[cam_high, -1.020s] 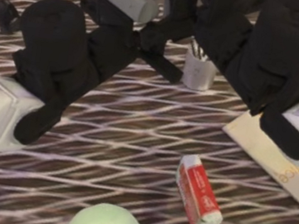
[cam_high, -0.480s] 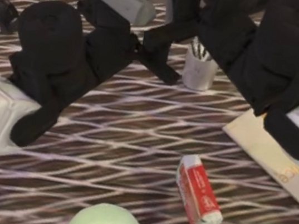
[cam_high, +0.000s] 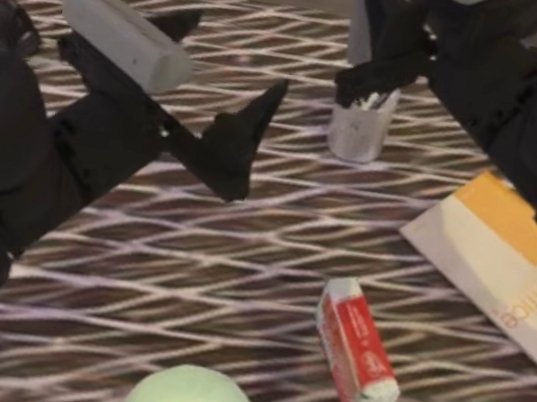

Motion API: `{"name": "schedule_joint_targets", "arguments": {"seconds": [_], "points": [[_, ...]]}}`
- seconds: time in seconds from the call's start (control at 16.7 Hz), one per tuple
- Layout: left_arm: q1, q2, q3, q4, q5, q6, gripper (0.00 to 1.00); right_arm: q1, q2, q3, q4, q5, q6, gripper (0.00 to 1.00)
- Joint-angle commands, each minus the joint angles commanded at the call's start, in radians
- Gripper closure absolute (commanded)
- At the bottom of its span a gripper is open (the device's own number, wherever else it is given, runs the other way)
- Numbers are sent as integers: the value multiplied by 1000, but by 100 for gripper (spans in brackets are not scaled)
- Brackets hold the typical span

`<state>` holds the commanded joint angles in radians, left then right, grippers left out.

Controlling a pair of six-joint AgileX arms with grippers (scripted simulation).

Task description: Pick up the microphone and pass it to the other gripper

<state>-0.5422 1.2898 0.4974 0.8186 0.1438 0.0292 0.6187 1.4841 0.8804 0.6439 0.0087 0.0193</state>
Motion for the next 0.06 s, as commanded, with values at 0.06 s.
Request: {"name": "schedule_joint_targets", "arguments": {"seconds": [0.06], "points": [[1, -3, -2, 0, 0, 0, 0, -1, -1, -1, 0, -1, 0, 100]]}}
